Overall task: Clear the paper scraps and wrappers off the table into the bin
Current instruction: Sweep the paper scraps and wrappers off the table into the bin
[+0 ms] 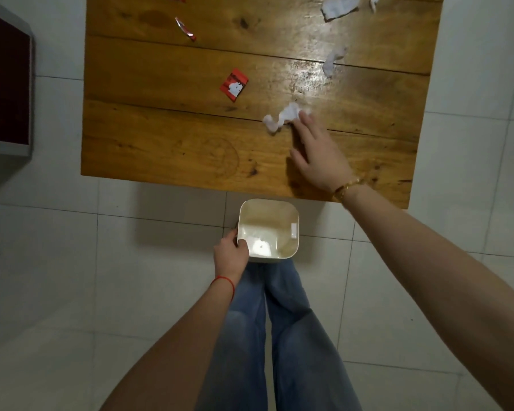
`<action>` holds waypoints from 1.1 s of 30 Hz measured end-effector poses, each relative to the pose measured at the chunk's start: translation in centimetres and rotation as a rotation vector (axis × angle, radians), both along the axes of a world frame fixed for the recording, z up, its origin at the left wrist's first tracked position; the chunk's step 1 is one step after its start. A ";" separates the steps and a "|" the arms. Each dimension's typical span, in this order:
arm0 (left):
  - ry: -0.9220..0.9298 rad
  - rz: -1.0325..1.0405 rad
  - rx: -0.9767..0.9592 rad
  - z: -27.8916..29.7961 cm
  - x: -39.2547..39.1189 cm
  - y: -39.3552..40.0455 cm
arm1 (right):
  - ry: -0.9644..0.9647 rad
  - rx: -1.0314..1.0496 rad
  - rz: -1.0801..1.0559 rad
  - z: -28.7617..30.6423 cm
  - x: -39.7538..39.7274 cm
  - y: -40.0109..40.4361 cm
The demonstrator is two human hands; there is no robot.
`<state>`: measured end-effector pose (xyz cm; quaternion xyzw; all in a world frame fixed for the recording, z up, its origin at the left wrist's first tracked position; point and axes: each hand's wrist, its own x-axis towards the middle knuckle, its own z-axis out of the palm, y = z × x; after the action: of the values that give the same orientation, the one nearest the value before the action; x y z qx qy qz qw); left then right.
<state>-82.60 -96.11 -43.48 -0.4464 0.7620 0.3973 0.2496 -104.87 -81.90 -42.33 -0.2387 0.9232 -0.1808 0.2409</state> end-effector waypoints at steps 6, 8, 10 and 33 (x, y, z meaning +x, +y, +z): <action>0.016 0.002 0.001 -0.2 0.2 -0.7 | -0.044 -0.022 0.296 0.4 8.9 0.8; 0.024 0.023 0.010 -0.2 0.0 -1.0 | -0.077 -0.037 0.391 0.7 11.5 0.9; 0.038 0.049 0.009 -0.1 -0.1 -1.4 | -0.131 -0.078 0.445 1.2 13.7 1.1; 0.094 0.106 0.005 0.4 -1.7 -6.7 | 0.031 0.071 0.698 -1.3 9.4 -3.7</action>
<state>-84.34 -102.81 -43.06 -0.4664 0.7471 0.4323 0.1935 -95.51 -85.62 -43.59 -0.5343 0.7950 -0.0517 0.2825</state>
